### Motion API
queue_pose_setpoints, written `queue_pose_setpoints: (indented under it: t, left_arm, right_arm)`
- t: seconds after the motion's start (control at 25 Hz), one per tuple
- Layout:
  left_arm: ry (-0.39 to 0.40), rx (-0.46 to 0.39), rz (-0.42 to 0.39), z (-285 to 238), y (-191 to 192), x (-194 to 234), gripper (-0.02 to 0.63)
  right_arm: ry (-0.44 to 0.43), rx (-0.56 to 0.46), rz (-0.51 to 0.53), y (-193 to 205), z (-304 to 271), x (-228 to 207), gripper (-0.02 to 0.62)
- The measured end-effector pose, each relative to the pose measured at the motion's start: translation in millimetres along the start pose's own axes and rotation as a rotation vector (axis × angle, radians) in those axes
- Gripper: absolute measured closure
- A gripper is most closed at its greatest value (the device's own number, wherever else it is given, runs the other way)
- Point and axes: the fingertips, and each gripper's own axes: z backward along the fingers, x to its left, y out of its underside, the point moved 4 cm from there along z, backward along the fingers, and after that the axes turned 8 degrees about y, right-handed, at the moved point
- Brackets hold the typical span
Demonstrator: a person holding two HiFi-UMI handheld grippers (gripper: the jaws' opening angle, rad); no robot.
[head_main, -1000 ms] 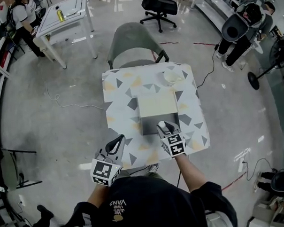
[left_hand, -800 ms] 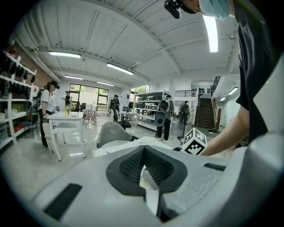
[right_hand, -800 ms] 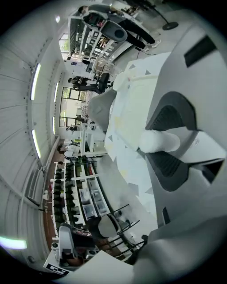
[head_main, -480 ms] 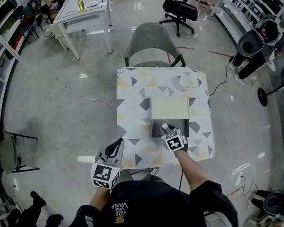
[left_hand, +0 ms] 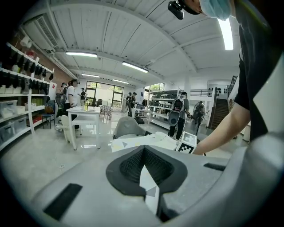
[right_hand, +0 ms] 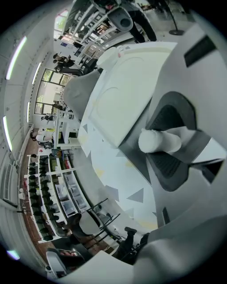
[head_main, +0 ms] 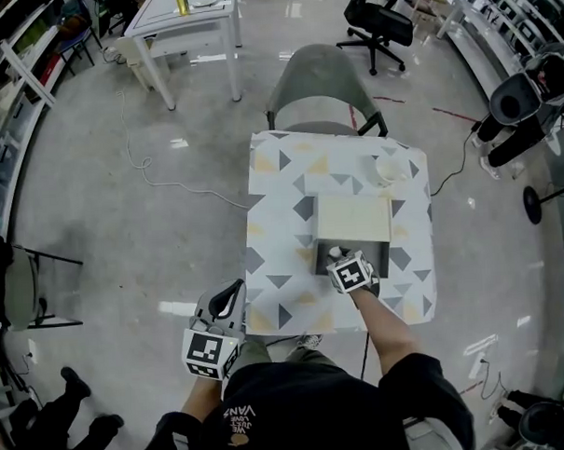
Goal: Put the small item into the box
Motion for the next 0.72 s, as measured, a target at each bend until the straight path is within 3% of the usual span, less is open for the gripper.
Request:
queue_pose_setpoints:
  t: [0.72]
  left_arm:
    - [-0.036,0.023,-0.005,11.2,-0.3,14.4,0.6]
  right_arm:
    - [-0.025,0.058,-0.045,-2.8,-31.7,-3.9,0.44]
